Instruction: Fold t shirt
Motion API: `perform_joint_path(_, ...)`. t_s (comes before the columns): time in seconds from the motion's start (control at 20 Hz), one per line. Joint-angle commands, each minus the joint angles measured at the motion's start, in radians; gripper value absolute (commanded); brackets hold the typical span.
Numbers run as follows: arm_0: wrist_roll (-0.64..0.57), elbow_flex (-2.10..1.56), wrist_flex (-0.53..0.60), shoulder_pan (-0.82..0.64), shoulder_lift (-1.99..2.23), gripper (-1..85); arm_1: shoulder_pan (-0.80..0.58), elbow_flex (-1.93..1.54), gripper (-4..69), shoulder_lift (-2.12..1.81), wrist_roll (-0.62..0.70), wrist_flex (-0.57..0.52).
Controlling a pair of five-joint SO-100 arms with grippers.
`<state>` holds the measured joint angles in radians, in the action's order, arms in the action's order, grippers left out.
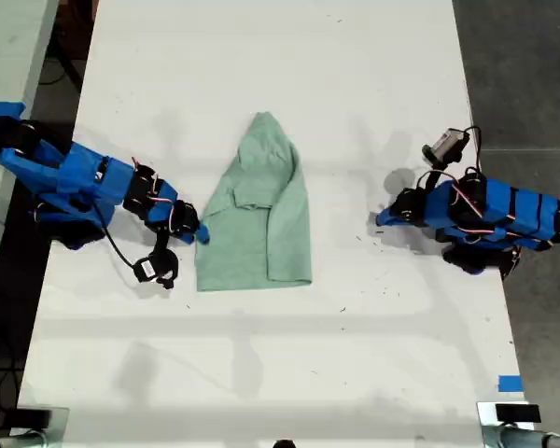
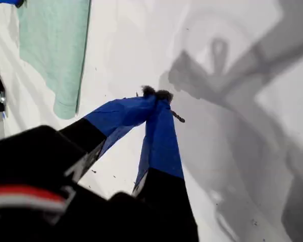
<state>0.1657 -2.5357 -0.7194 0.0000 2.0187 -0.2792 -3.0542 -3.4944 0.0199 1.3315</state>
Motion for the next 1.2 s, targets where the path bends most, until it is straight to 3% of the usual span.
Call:
perform_joint_path(0.0, 0.069, 0.035, -0.052, -0.018, 0.015, -0.2, 0.006, -0.048, -1.5, -0.012, -0.008, 0.009)
perform_joint_path(0.3, 0.029, 0.362, -0.436, -0.063, 0.061, -0.2, 0.003, -0.048, -1.5, -0.012, -0.003, 0.009)
perform_joint_path(0.7, -0.126, 1.058, -0.540, -0.095, -0.505, -0.2, 0.002, -0.048, -1.5, -0.012, 0.000, 0.009)
perform_joint_path(0.85, -0.163, 1.489, -0.658, -0.087, -0.799, -0.2, 0.002, -0.048, -1.5, -0.012, 0.003, 0.009)
perform_joint_path(0.95, -0.172, 1.595, -0.661, -0.086, -0.873, 0.0, 0.002, -0.048, -1.5, -0.012, 0.006, 0.009)
perform_joint_path(1.0, -0.163, 1.594, -0.661, -0.087, -0.873, 13.9, 0.002, -0.048, -1.5, -0.012, 0.009, 0.009)
perform_joint_path(1.05, -0.183, 1.594, -0.661, -0.087, -0.868, 33.5, 0.002, -0.048, -1.5, -0.012, 0.011, 0.009)
perform_joint_path(1.15, -0.196, 1.585, -0.695, -0.097, -0.838, 31.5, 0.002, -0.048, -1.5, -0.012, 0.014, 0.009)
